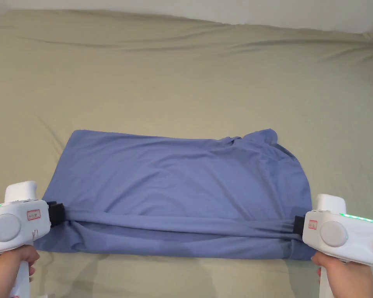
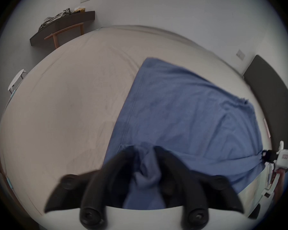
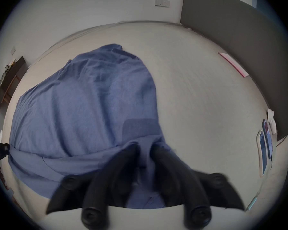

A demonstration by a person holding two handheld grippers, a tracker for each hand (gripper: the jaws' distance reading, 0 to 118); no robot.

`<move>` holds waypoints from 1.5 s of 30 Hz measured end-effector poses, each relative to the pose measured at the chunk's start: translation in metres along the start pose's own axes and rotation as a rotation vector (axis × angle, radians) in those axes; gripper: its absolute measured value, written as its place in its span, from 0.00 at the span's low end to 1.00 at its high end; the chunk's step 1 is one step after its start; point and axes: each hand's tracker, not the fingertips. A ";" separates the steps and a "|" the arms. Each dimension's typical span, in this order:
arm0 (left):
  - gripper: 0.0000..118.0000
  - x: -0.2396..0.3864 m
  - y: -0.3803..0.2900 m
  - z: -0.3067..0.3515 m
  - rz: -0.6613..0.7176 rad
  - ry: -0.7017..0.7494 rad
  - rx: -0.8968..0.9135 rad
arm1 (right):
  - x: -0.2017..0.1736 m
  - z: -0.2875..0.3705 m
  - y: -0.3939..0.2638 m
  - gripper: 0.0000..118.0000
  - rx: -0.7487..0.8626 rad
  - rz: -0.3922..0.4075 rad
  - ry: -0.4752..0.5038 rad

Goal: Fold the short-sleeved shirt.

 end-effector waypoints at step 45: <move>0.00 0.130 -0.005 0.215 -0.440 0.018 0.547 | -0.089 0.292 -0.012 0.00 0.824 0.372 0.089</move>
